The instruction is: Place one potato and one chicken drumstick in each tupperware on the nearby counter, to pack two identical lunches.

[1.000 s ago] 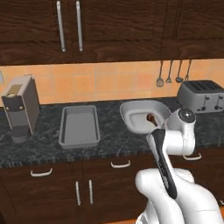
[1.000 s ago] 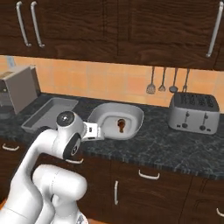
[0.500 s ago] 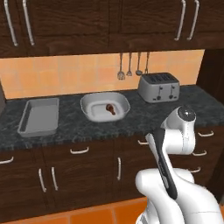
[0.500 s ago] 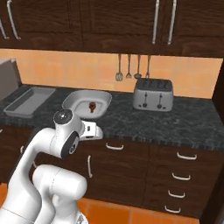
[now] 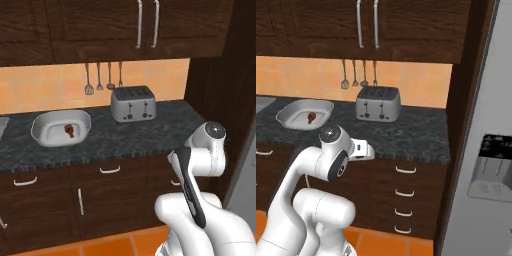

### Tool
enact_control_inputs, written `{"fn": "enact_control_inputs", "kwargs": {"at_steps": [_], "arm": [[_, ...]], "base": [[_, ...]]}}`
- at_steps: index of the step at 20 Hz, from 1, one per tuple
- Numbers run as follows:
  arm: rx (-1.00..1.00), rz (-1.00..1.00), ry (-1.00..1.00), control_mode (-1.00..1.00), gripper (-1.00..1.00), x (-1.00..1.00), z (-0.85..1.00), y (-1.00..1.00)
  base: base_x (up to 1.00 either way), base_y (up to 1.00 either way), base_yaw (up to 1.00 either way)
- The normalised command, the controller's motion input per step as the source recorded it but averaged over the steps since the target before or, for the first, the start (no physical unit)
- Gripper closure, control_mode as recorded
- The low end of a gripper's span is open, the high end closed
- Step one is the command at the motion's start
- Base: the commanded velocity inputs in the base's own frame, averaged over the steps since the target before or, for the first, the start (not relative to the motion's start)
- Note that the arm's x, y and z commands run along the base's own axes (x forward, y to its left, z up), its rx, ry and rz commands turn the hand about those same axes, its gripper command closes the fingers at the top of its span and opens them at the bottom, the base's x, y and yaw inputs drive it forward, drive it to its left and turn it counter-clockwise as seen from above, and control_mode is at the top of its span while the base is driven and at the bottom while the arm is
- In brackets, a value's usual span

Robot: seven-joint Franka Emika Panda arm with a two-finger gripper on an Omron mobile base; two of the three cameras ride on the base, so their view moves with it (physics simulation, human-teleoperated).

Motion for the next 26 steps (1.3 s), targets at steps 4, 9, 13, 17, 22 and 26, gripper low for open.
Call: {"fn": "enact_control_inputs", "kwargs": {"at_steps": [4, 9, 13, 17, 22, 26], "arm": [[0.0, 0.0, 0.0, 1.0, -1.0, 0.0, 0.0, 0.0], [0.0, 0.0, 0.0, 1.0, -1.0, 0.0, 0.0, 0.0], [0.0, 0.0, 0.0, 1.0, -1.0, 0.0, 0.0, 0.0], [0.0, 0.0, 0.0, 1.0, -1.0, 0.0, 0.0, 0.0], [0.0, 0.0, 0.0, 1.0, -1.0, 0.0, 0.0, 0.0], [0.0, 0.0, 0.0, 1.0, -1.0, 0.0, 0.0, 0.0]], "base": [[-0.37, -1.0, 0.0], [-0.77, -0.83, -0.03], [-0.09, -1.0, -0.09], [0.06, -1.0, -0.01], [0.14, -0.97, 0.0], [0.33, -0.61, 0.0]]}}
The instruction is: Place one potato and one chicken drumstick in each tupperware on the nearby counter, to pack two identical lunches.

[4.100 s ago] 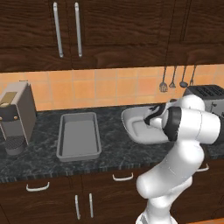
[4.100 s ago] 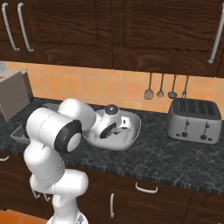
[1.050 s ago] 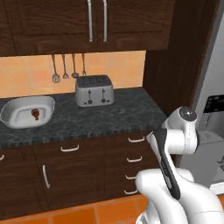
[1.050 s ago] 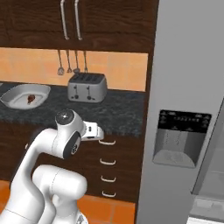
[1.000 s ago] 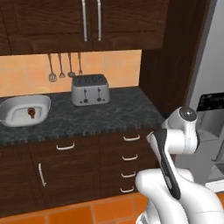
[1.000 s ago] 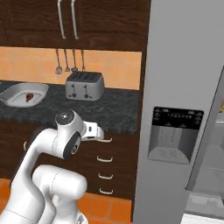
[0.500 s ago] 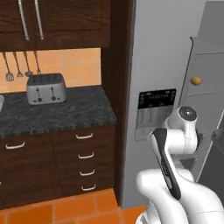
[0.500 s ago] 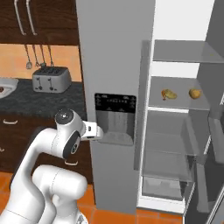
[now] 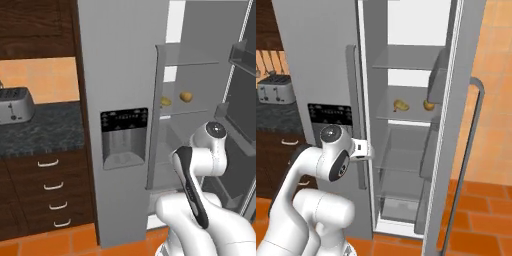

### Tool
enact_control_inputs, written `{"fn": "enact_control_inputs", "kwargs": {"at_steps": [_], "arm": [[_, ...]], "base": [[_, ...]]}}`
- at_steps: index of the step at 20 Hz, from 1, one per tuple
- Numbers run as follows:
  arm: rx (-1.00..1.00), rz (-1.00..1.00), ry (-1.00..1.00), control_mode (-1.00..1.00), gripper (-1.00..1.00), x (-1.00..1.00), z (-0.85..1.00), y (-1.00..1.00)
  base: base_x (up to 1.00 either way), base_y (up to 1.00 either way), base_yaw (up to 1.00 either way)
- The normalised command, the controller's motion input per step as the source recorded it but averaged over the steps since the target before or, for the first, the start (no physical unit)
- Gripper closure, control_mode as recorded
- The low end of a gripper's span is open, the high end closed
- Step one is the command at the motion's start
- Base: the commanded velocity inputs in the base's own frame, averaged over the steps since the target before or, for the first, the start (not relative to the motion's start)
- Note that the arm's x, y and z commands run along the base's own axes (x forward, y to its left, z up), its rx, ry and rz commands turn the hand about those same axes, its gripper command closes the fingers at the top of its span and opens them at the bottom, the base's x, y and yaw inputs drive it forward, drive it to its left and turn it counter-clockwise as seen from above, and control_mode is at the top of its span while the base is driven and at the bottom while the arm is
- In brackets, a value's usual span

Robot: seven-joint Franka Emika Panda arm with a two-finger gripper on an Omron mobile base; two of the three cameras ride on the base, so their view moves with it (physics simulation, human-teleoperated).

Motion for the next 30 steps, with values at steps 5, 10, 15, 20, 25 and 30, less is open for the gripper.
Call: {"fn": "enact_control_inputs", "kwargs": {"at_steps": [5, 10, 15, 20, 25, 30], "arm": [[0.0, 0.0, 0.0, 1.0, -1.0, 0.0, 0.0, 0.0], [0.0, 0.0, 0.0, 1.0, -1.0, 0.0, 0.0, 0.0], [0.0, 0.0, 0.0, 1.0, -1.0, 0.0, 0.0, 0.0], [0.0, 0.0, 0.0, 1.0, -1.0, 0.0, 0.0, 0.0], [0.0, 0.0, 0.0, 1.0, -1.0, 0.0, 0.0, 0.0], [0.0, 0.11, -0.08, -1.0, -1.0, 0.52, 0.06, -0.08]], "base": [[0.35, -0.37, 0.0], [0.3, -0.49, 0.0], [0.57, -0.08, 0.0], [0.49, -0.36, 0.0], [0.48, -0.1, 0.0], [0.0, 0.0, 0.0]]}}
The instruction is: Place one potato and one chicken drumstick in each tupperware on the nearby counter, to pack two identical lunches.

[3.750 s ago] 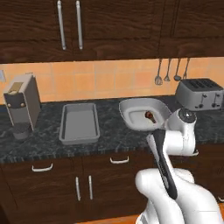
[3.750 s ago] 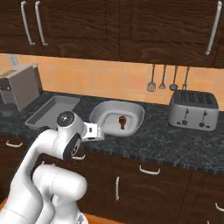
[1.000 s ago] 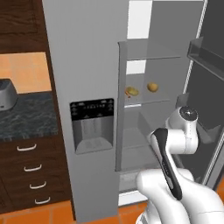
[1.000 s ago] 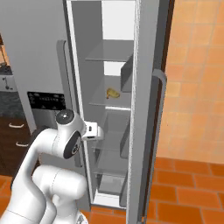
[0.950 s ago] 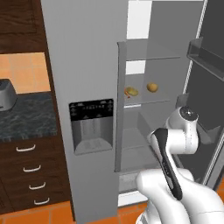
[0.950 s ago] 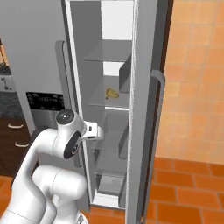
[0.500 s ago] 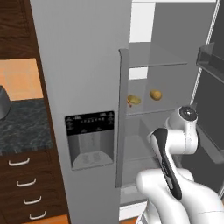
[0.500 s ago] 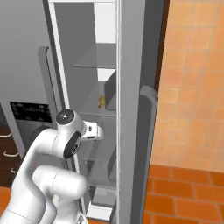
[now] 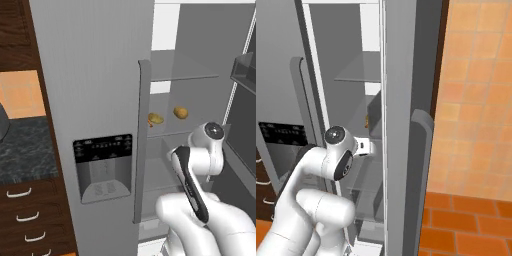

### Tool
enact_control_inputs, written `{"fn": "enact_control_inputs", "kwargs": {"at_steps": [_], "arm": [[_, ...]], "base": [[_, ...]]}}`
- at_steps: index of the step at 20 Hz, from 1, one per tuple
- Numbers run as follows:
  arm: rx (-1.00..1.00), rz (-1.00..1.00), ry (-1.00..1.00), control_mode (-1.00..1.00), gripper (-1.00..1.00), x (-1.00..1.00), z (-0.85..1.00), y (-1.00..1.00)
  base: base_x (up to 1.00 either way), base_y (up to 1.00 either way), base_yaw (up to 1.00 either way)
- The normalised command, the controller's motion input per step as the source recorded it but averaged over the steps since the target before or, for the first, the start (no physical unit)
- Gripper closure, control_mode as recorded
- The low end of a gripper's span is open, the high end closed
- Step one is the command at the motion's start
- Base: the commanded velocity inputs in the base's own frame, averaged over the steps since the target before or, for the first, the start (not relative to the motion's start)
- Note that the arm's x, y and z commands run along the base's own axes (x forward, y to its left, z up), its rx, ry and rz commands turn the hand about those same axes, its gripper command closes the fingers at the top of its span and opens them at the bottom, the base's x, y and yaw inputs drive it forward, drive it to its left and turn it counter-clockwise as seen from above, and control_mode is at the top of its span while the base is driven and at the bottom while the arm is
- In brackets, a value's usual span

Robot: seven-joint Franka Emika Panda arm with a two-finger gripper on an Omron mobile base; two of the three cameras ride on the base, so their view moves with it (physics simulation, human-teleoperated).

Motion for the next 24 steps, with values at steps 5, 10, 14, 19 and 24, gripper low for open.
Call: {"fn": "enact_control_inputs", "kwargs": {"at_steps": [5, 10, 14, 19, 24], "arm": [[0.0, 0.23, -0.1, -1.0, -1.0, 0.69, 0.41, 0.0], [0.0, 0.06, 0.17, -1.0, -1.0, 0.66, 0.59, 0.0], [0.0, 0.01, 0.12, -1.0, -1.0, 0.53, 0.3, -0.03], [0.0, 0.01, 0.01, -1.0, -1.0, 0.38, -0.11, -0.02], [0.0, 0.06, -0.01, -1.0, -1.0, 0.65, -0.2, -0.01]], "base": [[0.0, 0.0, 0.0], [0.0, 0.0, 0.0], [0.0, 0.0, 0.0], [0.0, 0.0, 0.0], [0.0, 0.0, 0.0]]}}
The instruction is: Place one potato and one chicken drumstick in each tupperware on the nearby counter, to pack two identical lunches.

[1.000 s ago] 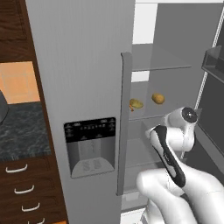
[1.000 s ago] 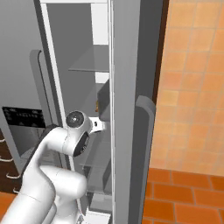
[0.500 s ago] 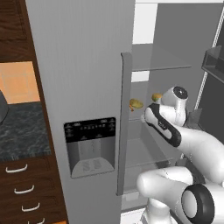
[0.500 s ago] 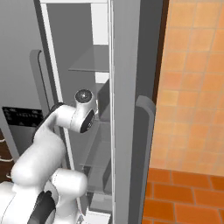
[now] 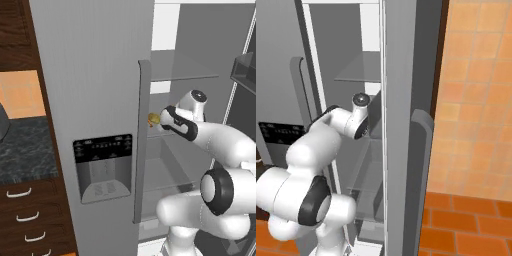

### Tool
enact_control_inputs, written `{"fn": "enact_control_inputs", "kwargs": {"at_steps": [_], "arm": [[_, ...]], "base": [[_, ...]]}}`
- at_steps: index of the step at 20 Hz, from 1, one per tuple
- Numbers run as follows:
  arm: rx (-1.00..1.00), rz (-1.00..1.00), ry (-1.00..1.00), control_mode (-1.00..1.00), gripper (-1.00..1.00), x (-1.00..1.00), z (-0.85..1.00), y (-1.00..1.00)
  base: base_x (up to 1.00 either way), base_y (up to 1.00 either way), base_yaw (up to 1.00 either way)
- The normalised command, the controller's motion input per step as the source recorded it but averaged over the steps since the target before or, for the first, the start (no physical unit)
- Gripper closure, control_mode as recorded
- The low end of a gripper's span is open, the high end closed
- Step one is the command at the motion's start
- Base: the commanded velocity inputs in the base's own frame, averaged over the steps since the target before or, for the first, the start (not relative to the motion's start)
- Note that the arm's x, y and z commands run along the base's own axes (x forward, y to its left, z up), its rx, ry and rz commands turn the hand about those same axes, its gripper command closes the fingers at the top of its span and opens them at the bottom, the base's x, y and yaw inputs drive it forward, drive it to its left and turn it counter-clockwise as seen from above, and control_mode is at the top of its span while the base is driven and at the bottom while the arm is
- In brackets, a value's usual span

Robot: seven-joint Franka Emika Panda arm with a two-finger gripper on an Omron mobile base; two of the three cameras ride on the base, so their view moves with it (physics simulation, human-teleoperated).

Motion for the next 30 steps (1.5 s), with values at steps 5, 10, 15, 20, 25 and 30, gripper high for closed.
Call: {"fn": "enact_control_inputs", "kwargs": {"at_steps": [5, 10, 15, 20, 25, 30], "arm": [[0.0, 0.04, 0.04, -1.0, -1.0, 0.75, -0.01, -0.1], [0.0, 0.09, 0.01, -1.0, -1.0, 0.57, -0.16, -0.09], [0.0, 0.11, 0.01, -1.0, -1.0, 0.47, -0.26, -0.02], [0.0, 0.09, 0.04, -1.0, -1.0, 0.55, -0.24, 0.0], [0.0, 0.09, 0.04, -1.0, -1.0, 0.59, -0.24, 0.0], [-0.01, 0.11, 0.02, -1.0, -1.0, 0.47, -0.45, 0.0]], "base": [[0.0, 0.0, 0.0], [0.0, 0.0, 0.0], [0.0, 0.0, 0.0], [0.0, 0.0, 0.0], [0.0, 0.0, 0.0], [0.0, 0.0, 0.0]]}}
